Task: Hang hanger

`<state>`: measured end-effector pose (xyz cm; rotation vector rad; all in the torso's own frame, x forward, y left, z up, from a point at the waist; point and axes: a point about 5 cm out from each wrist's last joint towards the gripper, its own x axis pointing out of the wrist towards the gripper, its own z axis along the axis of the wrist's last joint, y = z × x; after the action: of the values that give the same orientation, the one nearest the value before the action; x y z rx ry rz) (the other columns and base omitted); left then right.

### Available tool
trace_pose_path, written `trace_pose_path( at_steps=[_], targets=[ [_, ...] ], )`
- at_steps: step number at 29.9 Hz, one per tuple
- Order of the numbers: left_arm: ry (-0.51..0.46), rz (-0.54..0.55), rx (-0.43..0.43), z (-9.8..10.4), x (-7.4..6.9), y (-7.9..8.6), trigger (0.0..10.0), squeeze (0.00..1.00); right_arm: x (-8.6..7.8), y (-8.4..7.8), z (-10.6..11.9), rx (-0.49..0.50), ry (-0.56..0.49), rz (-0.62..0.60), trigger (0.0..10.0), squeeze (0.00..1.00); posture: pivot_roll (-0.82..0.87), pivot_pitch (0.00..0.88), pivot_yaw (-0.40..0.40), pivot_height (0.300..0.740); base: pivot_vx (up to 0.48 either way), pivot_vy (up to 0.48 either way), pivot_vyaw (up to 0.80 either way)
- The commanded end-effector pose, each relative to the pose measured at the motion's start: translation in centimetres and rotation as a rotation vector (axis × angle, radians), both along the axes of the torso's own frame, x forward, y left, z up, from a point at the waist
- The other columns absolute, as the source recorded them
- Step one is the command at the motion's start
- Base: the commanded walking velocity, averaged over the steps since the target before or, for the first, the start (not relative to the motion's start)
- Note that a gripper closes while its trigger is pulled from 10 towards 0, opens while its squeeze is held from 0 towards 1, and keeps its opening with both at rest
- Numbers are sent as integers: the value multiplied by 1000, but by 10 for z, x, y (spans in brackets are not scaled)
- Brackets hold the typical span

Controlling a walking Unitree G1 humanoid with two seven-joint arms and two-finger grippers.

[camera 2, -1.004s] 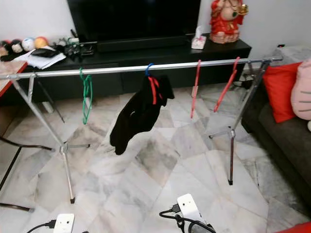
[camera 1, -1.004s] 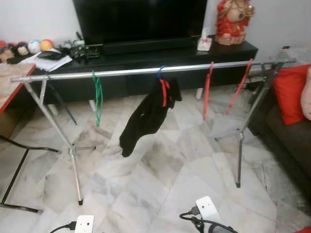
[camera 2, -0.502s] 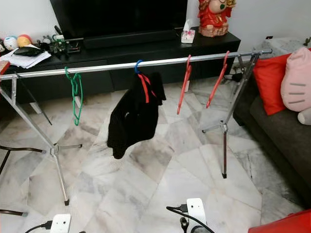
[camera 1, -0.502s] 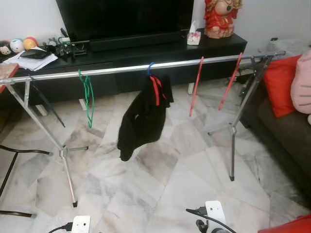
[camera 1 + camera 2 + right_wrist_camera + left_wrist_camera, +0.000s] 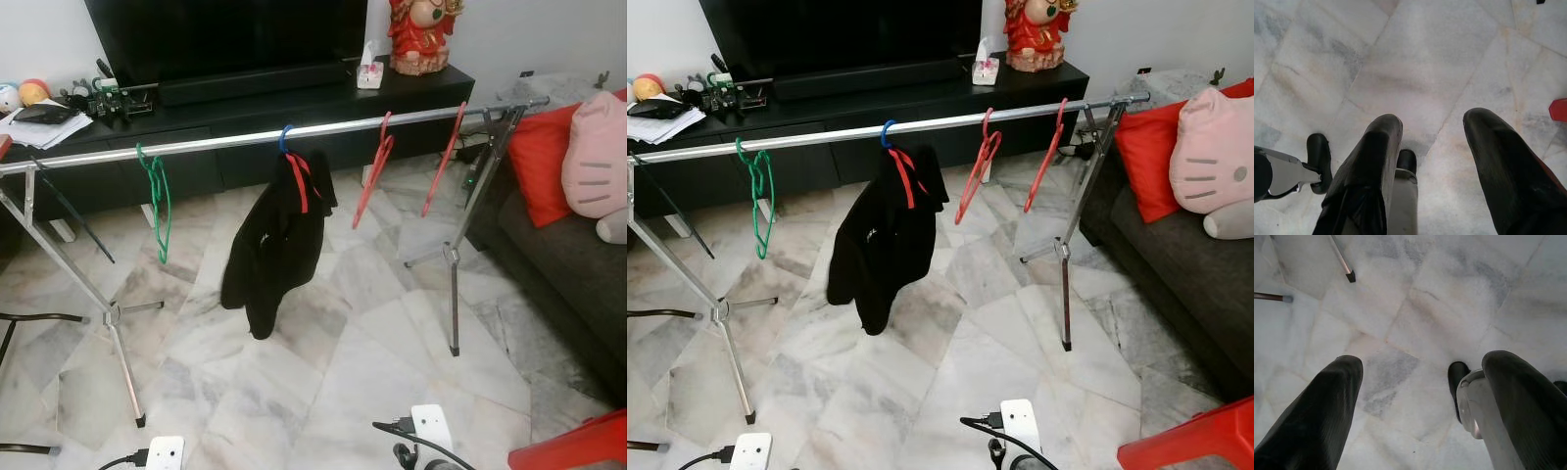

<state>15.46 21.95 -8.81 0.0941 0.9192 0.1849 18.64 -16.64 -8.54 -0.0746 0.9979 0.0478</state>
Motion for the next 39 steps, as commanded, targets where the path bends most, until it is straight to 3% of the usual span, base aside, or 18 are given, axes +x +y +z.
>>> trace_pose_path(
  at_steps=[1,39],
  targets=[
    [20,10,5,-2,-4,2,10000,0,1,-2,0,-11,3,9,10000,0,-124,0,52,740,0,0,-681],
    [-15,-6,9,0,-1,-2,10000,0,3,-2,2,-30,-1,56,10000,0,-134,0,57,740,0,-22,-679]
  ],
)
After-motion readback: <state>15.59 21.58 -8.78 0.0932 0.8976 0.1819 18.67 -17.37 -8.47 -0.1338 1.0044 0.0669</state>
